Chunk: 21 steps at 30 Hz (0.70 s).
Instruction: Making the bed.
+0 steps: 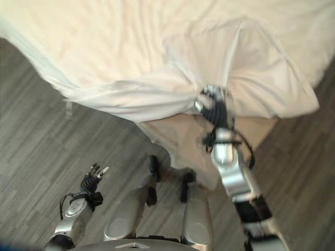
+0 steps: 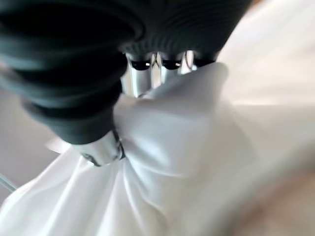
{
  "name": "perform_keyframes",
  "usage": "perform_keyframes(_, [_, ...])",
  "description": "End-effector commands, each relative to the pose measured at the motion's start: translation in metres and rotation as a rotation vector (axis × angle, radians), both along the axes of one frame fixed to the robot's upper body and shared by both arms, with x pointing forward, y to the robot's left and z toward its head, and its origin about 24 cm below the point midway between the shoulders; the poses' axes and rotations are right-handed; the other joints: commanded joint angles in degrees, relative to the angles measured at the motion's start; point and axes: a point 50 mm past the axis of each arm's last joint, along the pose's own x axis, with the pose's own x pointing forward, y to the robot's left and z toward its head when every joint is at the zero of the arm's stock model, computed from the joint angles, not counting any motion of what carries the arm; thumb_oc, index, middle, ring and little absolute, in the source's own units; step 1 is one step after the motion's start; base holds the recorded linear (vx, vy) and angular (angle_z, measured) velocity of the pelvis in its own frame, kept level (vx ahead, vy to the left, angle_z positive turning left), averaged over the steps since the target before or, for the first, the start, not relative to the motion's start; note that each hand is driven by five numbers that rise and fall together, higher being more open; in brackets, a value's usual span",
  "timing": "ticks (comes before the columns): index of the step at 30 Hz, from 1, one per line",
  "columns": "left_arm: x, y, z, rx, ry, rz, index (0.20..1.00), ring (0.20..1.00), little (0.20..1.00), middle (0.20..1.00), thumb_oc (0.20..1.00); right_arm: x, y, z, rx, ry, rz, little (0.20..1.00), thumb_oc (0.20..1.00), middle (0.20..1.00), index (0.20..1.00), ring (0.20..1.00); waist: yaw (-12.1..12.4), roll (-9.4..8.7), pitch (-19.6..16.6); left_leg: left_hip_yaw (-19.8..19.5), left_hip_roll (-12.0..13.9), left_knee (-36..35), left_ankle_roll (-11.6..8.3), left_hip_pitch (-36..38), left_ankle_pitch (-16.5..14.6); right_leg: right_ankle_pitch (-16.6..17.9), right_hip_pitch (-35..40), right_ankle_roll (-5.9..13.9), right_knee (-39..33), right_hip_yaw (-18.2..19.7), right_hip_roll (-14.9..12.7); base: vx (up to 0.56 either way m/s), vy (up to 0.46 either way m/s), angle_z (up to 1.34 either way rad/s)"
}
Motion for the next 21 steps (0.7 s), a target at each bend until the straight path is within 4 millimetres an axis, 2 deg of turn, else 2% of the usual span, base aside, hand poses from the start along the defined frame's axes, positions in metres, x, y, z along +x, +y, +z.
perform_keyframes(1, [0.04, -0.01, -0.012, 0.062, 0.105, 0.097, 1.0, 1.0, 1.0, 1.0, 1.0, 0.044, 0.042, 0.011, 0.061, -0.024, 0.128, 0.2, 0.2, 0.2, 0.2, 0.2, -0.4, -5.5, -6.2, -4.9, -3.2, -3.2, -8.83, 6.3, -3.0, 8.3, 20.3, 0.65, -22.9, 7.2, 3.9, -0.26, 0.397, -0.34])
perform_keyframes(2, [0.051, -0.03, -0.012, 0.024, 0.125, 0.042, 1.0, 1.0, 1.0, 1.0, 1.0, 0.018, 0.061, -0.005, 0.075, 0.027, 0.243, 0.2, 0.2, 0.2, 0.2, 0.2, -1.4, -5.78, -7.6, -3.1, -3.1, -3.2, -8.39, 6.4, -2.6, 10.2, 21.4, 0.3, -24.6, 9.1, 3.6, -0.29, 0.244, -1.31])
perform_keyframes(3, [0.065, -0.034, 0.001, 0.05, 0.059, 0.077, 1.0, 1.0, 1.0, 1.0, 1.0, -0.014, 0.052, -0.002, -0.02, -0.015, 0.278, 0.2, 0.2, 0.2, 0.2, 0.2, -2.5, -6.9, -8.9, -1.0, -3.0, -3.2, -9.12, 6.1, -1.1, 5.1, 26.1, -0.6, -33.3, 8.6, 4.4, -0.2, 0.014, -1.65])
perform_keyframes(4, [0.064, -0.034, 0.001, 0.051, 0.06, 0.077, 1.0, 1.0, 1.0, 1.0, 1.0, -0.015, 0.052, -0.002, -0.019, -0.013, 0.278, 0.2, 0.2, 0.2, 0.2, 0.2, -2.5, -6.94, -8.9, -0.9, -3.0, -3.2, -9.15, 6.2, -1.1, 5.2, 26.3, -0.61, -33.5, 8.6, 4.4, -0.2, -0.079, -1.93])
perform_keyframes(5, [0.071, -0.039, 0.006, 0.046, 0.033, 0.078, 1.0, 1.0, 1.0, 1.0, 1.0, -0.019, 0.049, -0.014, -0.078, 0.042, 0.296, 0.661, 0.661, 0.661, 0.661, 0.661, -2.7, -7.06, -9.0, -0.8, -2.9, -3.2, -9.39, 5.8, -0.7, 2.4, 28.4, -1.36, -37.7, 8.3, 5.6, -0.31, -0.204, -1.43])
perform_keyframes(6, [0.069, -0.05, 0.005, 0.038, 0.029, 0.043, 1.0, 1.0, 1.0, 1.0, 1.0, -0.025, 0.059, -0.051, -0.163, 0.223, 0.37, 1.0, 1.0, 1.0, 1.0, 1.0, -1.8, -6.06, -8.6, -0.8, -1.9, -3.1, -10.54, 4.9, 1.7, -1.2, 30.4, -2.94, -43.6, 6.9, 7.6, -0.38, -0.251, -0.85])
perform_keyframes(7, [0.064, -0.054, 0.003, 0.023, 0.031, 0.038, 1.0, 1.0, 1.0, 1.0, 1.0, -0.024, 0.054, -0.07, -0.178, 0.31, 0.344, 1.0, 1.0, 1.0, 1.0, 1.0, -1.6, -5.48, -8.2, -0.6, -1.7, -2.6, -10.95, 4.8, 2.5, -1.3, 31.2, -3.46, -45.3, 6.8, 8.3, -0.29, -0.196, -0.68])
perform_keyframes(8, [0.064, -0.054, 0.003, 0.023, 0.032, 0.038, 1.0, 1.0, 1.0, 1.0, 1.0, -0.024, 0.055, -0.071, -0.178, 0.31, 0.345, 1.0, 1.0, 1.0, 1.0, 1.0, -1.7, -5.47, -8.1, -0.7, -1.7, -2.6, -10.98, 4.9, 2.5, -1.2, 31.4, -3.49, -45.5, 6.8, 8.3, -0.3, -0.185, -0.16])
perform_keyframes(9, [0.055, -0.065, -0.001, -0.011, 0.031, 0.013, 1.0, 1.0, 1.0, 1.0, 1.0, -0.022, 0.041, -0.099, -0.258, 0.432, 0.272, 1.0, 1.0, 1.0, 1.0, 1.0, -1.2, -4.14, -6.7, -1.1, -1.3, 1.0, -12.45, 3.2, 4.0, -1.2, 32.9, -4.44, -48.4, 5.7, 9.2, -0.23, -0.139, -0.08])
perform_keyframes(10, [0.055, -0.065, -0.001, -0.011, 0.031, 0.014, 1.0, 1.0, 1.0, 1.0, 1.0, -0.022, 0.041, -0.099, -0.258, 0.431, 0.272, 1.0, 1.0, 1.0, 1.0, 1.0, -1.3, -4.1, -6.7, -1.2, -1.3, 1.2, -12.47, 3.1, 3.9, -1.2, 33.0, -4.47, -48.5, 5.6, 9.3, -0.43, -0.196, 0.18])
perform_keyframes(11, [0.047, -0.072, -0.006, -0.021, 0.042, -0.021, 1.0, 1.0, 1.0, 1.0, 1.0, -0.022, 0.027, -0.126, -0.345, 0.545, 0.206, 1.0, 1.0, 1.0, 1.0, 1.0, -0.5, -2.79, -5.7, -2.7, -1.3, 2.9, -13.7, 2.4, 4.5, -0.7, 34.1, -4.57, -50.2, 5.0, 9.4, -0.33, -0.077, 0.39])
perform_keyframes(12, [0.04, -0.075, -0.01, -0.02, 0.058, -0.027, 1.0, 1.0, 1.0, 1.0, 1.0, -0.023, 0.014, -0.144, -0.352, 0.616, 0.131, 1.0, 1.0, 1.0, 1.0, 1.0, 0.3, -2.28, -4.7, -6.6, -2.3, 3.9, -14.82, 2.1, 4.7, 0.0, 34.1, -4.69, -50.3, 5.0, 9.0, -0.34, -0.075, 0.29])
perform_keyframes(13, [0.04, -0.075, -0.009, -0.02, 0.057, -0.028, 1.0, 1.0, 1.0, 1.0, 1.0, -0.023, 0.014, -0.144, -0.352, 0.615, 0.13, 1.0, 1.0, 1.0, 1.0, 1.0, 0.3, -2.11, -4.7, -6.7, -2.1, 3.9, -14.82, 2.0, 4.8, 0.2, 34.0, -4.74, -50.4, 5.0, 9.2, -0.24, -0.035, 0.13])
perform_keyframes(14, [0.038, -0.075, -0.011, -0.028, 0.061, -0.027, 1.0, 1.0, 1.0, 1.0, 1.0, -0.024, 0.0, -0.164, -0.385, 0.707, 0.06, 1.0, 1.0, 1.0, 1.0, 1.0, 1.0, -2.0, -4.4, -10.9, -3.4, 5.2, -15.66, 1.9, 4.1, 0.6, 33.4, -5.05, -50.2, 5.1, 8.6, -0.11, -0.018, -0.01])
perform_keyframes(15, [0.038, -0.075, -0.011, -0.028, 0.06, -0.026, 1.0, 1.0, 1.0, 1.0, 1.0, -0.023, 0.0, -0.164, -0.385, 0.706, 0.06, 1.0, 1.0, 1.0, 1.0, 1.0, 0.9, -1.87, -4.5, -11.0, -3.2, 5.2, -15.66, 1.7, 4.2, 0.8, 33.3, -5.09, -50.2, 5.0, 8.8, -0.46, 0.009, 0.05])
perform_keyframes(16, [0.02, -0.072, -0.025, -0.051, 0.128, -0.024, 1.0, 1.0, 1.0, 1.0, 1.0, -0.058, -0.04, -0.22, -0.309, 1.01, -0.168, 1.0, 1.0, 1.0, 1.0, 1.0, 0.7, -2.5, -4.4, -18.5, -4.1, 11.1, -14.22, 4.1, -1.3, 3.6, 30.6, -5.05, -49.5, 5.6, 6.3, -0.37, 0.029, 0.07])
perform_keyframes(17, [0.02, -0.072, -0.024, -0.051, 0.127, -0.023, 1.0, 1.0, 1.0, 1.0, 1.0, -0.058, -0.04, -0.221, -0.308, 1.009, -0.167, 1.0, 1.0, 1.0, 1.0, 1.0, 0.7, -2.48, -4.5, -18.6, -4.1, 11.3, -14.21, 3.9, -1.3, 3.7, 30.5, -5.05, -49.6, 5.6, 6.4, -0.49, 0.046, 0.04])
perform_keyframes(18, [0.016, -0.069, -0.029, -0.054, 0.16, -0.018, 1.0, 1.0, 1.0, 1.0, 1.0, -0.086, -0.06, -0.244, -0.204, 1.181, -0.321, 1.0, 1.0, 1.0, 1.0, 1.0, -0.1, -3.16, -4.4, -19.4, -3.0, 15.8, -13.71, 5.5, -3.9, 4.8, 29.5, -5.02, -49.5, 5.3, 5.2, -0.17, 0.046, 0.03])
perform_keyframes(20, [0.004, -0.065, -0.039, -0.084, 0.22, -0.019, 1.0, 1.0, 1.0, 1.0, 1.0, -0.124, -0.08, -0.264, -0.125, 1.376, -0.484, 1.0, 1.0, 1.0, 1.0, 1.0, -1.0, -3.38, -5.3, -20.5, -0.5, 19.4, -13.27, 8.8, -6.3, 5.8, 28.4, -4.91, -49.7, 4.6, 4.1, -0.2, 0.108, 0.06])
perform_keyframes(21, [-0.01, -0.054, -0.048, -0.107, 0.276, 0.021, 1.0, 1.0, 1.0, 1.0, 1.0, -0.18, -0.108, -0.274, -0.021, 1.561, -0.722, 1.0, 1.0, 1.0, 1.0, 1.0, -2.5, -3.4, -6.4, -21.2, 3.8, 21.4, -13.46, 12.8, -5.9, 6.6, 27.7, -4.86, -50.1, 3.4, 3.3, -0.15, 0.17, 0.05])
